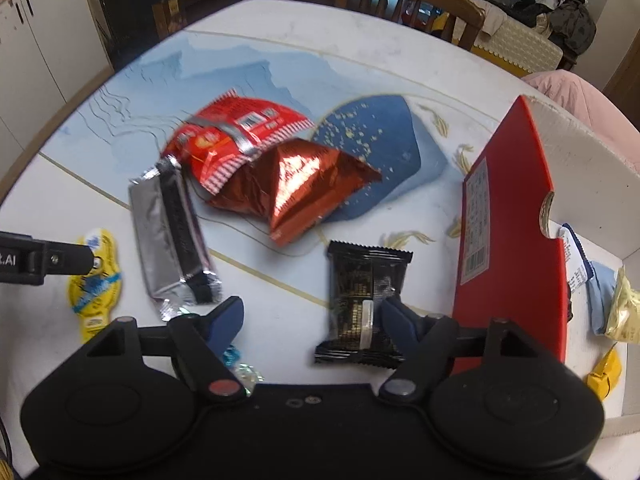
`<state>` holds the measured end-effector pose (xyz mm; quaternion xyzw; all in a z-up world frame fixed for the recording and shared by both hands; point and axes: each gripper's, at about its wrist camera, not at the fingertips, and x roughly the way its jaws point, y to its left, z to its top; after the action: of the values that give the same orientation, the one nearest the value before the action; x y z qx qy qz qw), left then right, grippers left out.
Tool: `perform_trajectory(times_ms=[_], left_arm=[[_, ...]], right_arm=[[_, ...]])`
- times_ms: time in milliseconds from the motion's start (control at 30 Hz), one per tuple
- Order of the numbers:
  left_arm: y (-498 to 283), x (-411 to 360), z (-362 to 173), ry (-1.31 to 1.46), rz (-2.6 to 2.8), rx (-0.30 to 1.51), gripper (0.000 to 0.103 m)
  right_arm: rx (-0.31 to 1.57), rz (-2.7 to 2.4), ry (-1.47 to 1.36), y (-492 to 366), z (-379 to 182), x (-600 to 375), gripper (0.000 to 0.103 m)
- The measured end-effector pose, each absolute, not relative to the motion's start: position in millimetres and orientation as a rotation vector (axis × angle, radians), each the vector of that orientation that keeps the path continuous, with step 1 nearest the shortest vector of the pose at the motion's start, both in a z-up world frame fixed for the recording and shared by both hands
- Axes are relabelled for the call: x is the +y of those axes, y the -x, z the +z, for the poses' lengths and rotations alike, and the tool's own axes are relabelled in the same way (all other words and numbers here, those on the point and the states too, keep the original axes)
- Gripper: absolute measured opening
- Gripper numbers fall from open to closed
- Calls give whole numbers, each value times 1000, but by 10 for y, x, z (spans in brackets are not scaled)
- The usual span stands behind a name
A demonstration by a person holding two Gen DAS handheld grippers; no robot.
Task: Organize snacks
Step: 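Grasp the yellow Minion packet with the left gripper while the right grasps the black chocolate bar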
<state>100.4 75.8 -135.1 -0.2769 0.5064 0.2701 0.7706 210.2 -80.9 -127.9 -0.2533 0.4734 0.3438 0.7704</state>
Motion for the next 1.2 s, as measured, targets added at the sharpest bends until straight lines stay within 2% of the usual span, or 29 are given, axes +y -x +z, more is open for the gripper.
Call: perform_trajectory(times_ms=[700, 900, 1200], left_arm=[[-1054, 530, -1548, 612, 700, 1114, 80], [-1031, 518, -1503, 592, 681, 1088, 51], [-907, 622, -1504, 623, 642, 1050, 51]], right_arm=[[984, 759, 706, -2338, -1442, -731, 57], [969, 767, 684, -2309, -1411, -785, 52], [967, 772, 577, -2221, -1237, -919, 50]])
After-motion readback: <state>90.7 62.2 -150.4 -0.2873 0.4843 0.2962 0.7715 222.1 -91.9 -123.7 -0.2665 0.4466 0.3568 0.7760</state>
